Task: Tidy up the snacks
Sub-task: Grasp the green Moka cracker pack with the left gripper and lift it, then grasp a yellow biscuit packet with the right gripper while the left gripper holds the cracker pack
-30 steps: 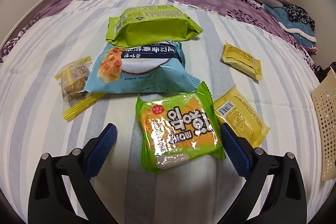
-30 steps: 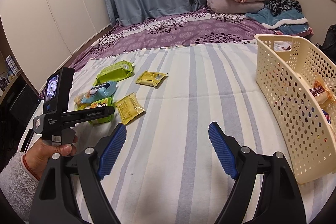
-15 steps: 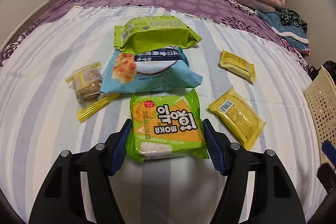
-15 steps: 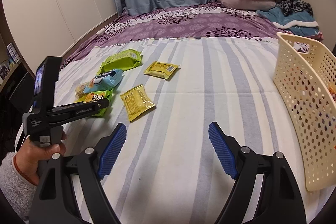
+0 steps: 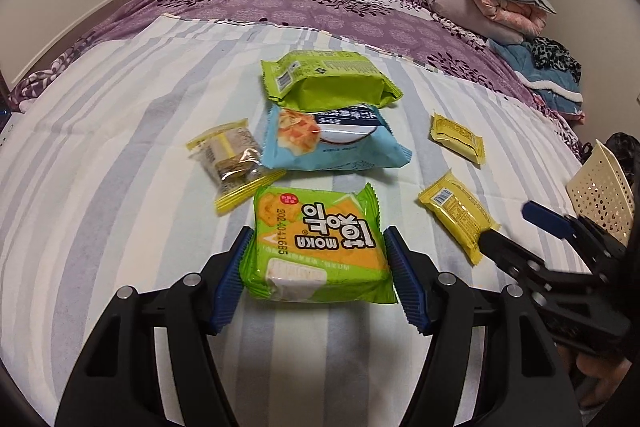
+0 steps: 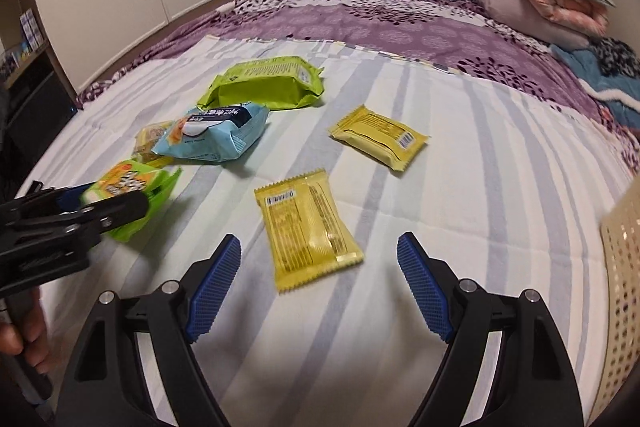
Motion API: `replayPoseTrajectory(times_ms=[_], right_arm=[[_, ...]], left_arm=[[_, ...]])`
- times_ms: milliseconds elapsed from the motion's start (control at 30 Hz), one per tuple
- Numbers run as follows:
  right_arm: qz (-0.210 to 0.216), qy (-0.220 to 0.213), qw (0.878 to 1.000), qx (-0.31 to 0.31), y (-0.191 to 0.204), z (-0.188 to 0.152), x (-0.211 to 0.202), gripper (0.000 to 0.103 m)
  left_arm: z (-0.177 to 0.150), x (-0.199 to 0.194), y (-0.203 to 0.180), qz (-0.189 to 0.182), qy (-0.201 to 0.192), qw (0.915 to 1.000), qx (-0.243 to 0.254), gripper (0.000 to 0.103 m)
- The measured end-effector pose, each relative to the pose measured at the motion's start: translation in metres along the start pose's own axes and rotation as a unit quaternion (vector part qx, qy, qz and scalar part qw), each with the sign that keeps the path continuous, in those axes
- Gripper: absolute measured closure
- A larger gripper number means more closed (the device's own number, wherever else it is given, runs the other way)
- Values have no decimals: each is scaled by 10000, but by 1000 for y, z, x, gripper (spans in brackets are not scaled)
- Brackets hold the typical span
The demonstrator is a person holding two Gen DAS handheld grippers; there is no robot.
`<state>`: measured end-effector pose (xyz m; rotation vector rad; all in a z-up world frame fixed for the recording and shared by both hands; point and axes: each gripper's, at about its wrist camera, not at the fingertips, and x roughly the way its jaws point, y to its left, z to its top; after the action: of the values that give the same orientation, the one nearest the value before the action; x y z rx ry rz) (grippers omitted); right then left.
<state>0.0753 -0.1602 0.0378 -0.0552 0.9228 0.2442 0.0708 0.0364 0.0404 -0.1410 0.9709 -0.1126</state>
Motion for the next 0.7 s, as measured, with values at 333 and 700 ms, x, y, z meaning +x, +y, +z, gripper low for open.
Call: replayPoseTrajectory(times_ms=[333,700], right_arm=[[-98,436,9987,-259,6,15,41,23],[-295,386,9971,-591,14,15,45,47]], left_arm=[[1,-11,15,-43,-78,9999,-130,36],[3,-14,14,-101,-103,9998,-132,36]])
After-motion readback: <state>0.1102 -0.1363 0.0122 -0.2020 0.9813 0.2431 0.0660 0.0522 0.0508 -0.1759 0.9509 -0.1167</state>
